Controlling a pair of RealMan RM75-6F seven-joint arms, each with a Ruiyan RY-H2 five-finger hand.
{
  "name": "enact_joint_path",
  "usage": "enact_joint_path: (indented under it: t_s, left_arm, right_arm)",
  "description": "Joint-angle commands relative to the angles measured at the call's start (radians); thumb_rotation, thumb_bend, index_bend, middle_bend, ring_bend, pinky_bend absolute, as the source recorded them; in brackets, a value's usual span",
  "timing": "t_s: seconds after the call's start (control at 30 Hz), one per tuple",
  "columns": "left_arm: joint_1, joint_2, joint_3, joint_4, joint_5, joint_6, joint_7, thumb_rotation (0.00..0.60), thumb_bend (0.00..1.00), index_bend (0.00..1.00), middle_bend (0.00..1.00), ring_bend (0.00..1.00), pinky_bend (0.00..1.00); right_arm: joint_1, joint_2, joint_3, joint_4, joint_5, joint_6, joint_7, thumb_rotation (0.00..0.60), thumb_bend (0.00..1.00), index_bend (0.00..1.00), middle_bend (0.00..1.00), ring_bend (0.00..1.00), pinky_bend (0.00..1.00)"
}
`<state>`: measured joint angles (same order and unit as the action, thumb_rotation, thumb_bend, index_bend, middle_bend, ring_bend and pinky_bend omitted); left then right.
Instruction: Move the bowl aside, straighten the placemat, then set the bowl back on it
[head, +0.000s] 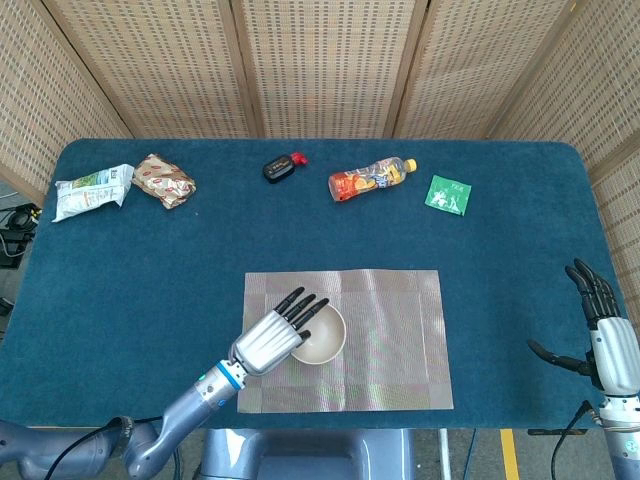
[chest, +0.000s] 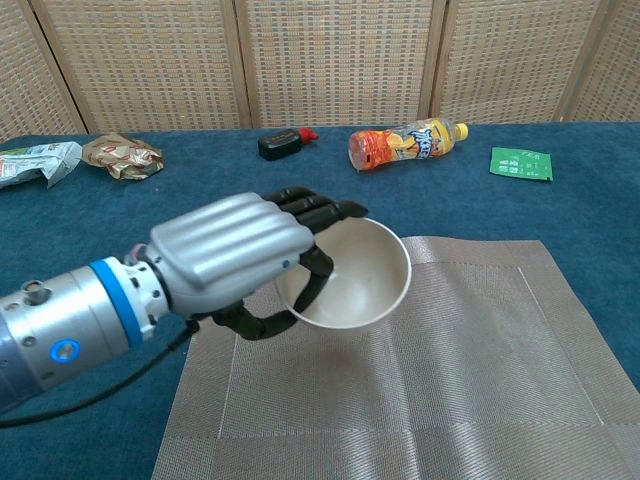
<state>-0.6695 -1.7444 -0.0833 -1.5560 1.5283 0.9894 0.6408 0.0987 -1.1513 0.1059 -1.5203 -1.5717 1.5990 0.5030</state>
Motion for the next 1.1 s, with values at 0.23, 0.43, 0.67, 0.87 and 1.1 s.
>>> enact_joint_path:
  t_s: [0.23,0.43,0.67,0.87,1.1]
  left_arm:
    - [-0.055,-0.125,-0.045,0.069,-0.132,-0.077,0.12,0.6,0.49,0.58,0.0,0.0,0.0]
    - [-0.072,-0.165,-0.051,0.093,-0.186,-0.092,0.163,0.6,0.41,0.47,0.0,0.0,0.0]
    - [-0.069,-0.132,-0.044,0.051,-0.215,-0.07,0.199,0.6,0.18,0.15,0.0,0.0,0.0]
    - [-0.018,-0.019,-0.027,-0.08,-0.179,0.029,0.164,0.6,0.18,0.11,0.0,0.0,0.0]
    - [0.105,0.181,0.024,-0.197,-0.064,0.237,0.065,0.6,0.18,0.1,0.0,0.0,0.0]
  right_arm:
    - [0.0,0.004,0.003,0.007,0.006,-0.004,0.028,0.6,0.15,0.0,0.0,0.0,0.0]
    - [-0.001,0.006,0.005,0.012,0.009,-0.003,0.039,0.6,0.15,0.0,0.0,0.0,0.0]
    - [-0.001,0.005,0.004,0.012,0.004,-0.001,0.036,0.6,0.15,0.0,0.0,0.0,0.0]
    - [-0.001,0.001,-0.001,0.01,-0.005,0.001,0.015,0.6,0.15,0.0,0.0,0.0,0.0]
    - [0.001,0.001,-0.007,0.0,-0.001,-0.014,-0.028,0.6,0.15,0.0,0.0,0.0,0.0]
